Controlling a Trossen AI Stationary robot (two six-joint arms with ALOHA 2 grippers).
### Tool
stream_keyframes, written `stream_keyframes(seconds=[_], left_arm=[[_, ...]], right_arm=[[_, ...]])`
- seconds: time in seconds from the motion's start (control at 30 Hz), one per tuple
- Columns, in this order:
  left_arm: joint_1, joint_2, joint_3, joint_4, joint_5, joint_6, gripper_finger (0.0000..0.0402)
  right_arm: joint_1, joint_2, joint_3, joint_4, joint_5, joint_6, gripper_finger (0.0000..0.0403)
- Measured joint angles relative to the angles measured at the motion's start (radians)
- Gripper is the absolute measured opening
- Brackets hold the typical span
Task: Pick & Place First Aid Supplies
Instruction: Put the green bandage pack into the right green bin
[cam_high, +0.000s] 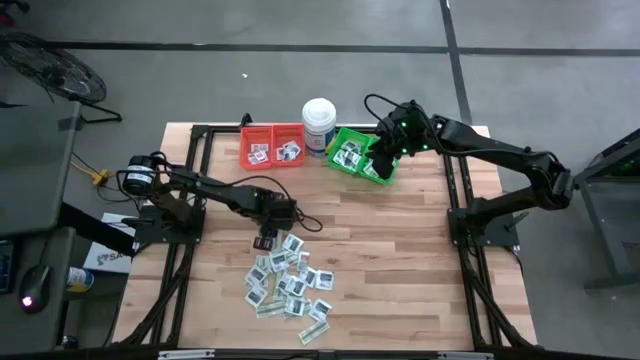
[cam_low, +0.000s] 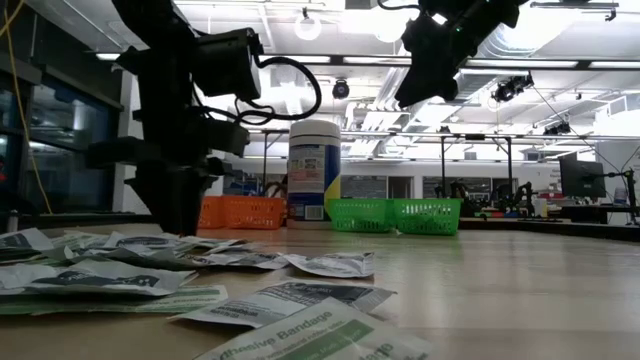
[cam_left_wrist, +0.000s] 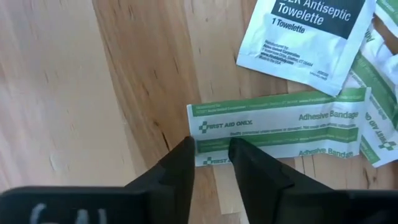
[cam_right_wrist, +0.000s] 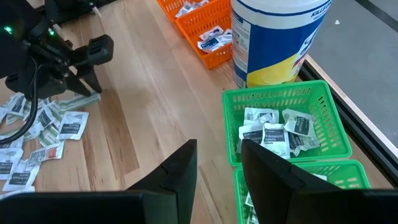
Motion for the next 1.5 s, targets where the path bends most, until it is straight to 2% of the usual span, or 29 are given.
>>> stream_keyframes(seconds=[0.43, 0.6, 0.73, 0.9, 1.13, 1.3, 1.5], left_arm=[[0.000, 0.002, 0.000, 0.003, -0.015, -0.045, 0.0009], [0.000, -0.017, -0.002, 0.000, -0.016, -0.071, 0.0003], [0.000, -0.071, 0.008, -0.035, -0.058, -0.079, 0.0001], [0.002, -0.138, 0.043, -0.121, -0.133, -0.106, 0.0000], [0.001, -0.235, 0.119, -0.146, -0.235, -0.119, 0.0000], [0.002, -0.285, 0.220, -0.148, -0.379, -0.119, 0.0000], [0.002, -0.323, 0.392, -0.124, -0.615, -0.071, 0.0000]], right_arm=[[0.000, 0.000, 0.000, -0.006, 0.000, 0.000, 0.0119], [0.000, 0.000, 0.000, -0.017, -0.005, 0.002, 0.0119], [0.000, 0.000, 0.000, -0.028, -0.006, 0.003, 0.0119], [0.000, 0.000, 0.000, -0.027, -0.020, 0.003, 0.0119], [0.009, 0.000, 0.000, 0.034, -0.134, 0.003, 0.0119], [0.056, 0.000, 0.000, 0.110, -0.175, -0.036, 0.0119], [0.125, 0.000, 0.000, 0.209, -0.182, -0.068, 0.0119]])
